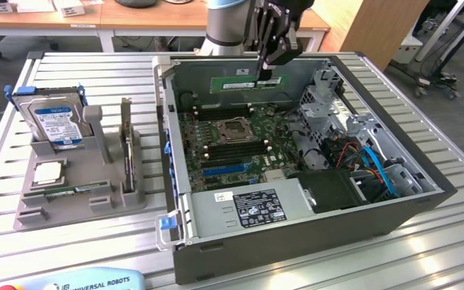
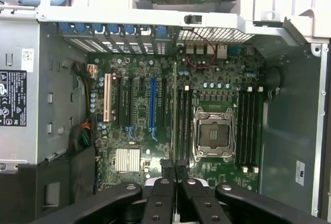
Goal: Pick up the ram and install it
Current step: 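Pick up the ram and move it above insertion slot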
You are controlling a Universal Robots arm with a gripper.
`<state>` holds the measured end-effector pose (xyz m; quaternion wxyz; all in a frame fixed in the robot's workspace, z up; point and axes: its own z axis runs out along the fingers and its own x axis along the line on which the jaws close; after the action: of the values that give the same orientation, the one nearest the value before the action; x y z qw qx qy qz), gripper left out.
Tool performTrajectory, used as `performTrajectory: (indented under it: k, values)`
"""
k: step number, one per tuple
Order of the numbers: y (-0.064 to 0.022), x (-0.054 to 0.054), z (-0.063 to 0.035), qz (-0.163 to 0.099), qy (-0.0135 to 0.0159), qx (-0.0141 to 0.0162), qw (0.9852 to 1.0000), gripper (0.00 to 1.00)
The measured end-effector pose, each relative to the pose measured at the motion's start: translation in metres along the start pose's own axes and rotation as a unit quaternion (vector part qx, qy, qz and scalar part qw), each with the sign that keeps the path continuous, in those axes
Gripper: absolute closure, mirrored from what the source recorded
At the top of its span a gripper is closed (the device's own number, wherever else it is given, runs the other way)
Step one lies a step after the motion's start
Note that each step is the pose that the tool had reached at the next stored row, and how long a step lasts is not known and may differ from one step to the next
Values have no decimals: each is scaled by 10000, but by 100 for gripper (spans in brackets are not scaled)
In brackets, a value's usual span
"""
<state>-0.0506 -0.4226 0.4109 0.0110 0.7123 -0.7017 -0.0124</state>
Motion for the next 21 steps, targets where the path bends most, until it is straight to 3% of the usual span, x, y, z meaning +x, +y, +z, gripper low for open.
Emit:
performTrajectory:
  k: [21]
  values:
    - [-11, 1, 353, 0, 1, 9, 10000, 89]
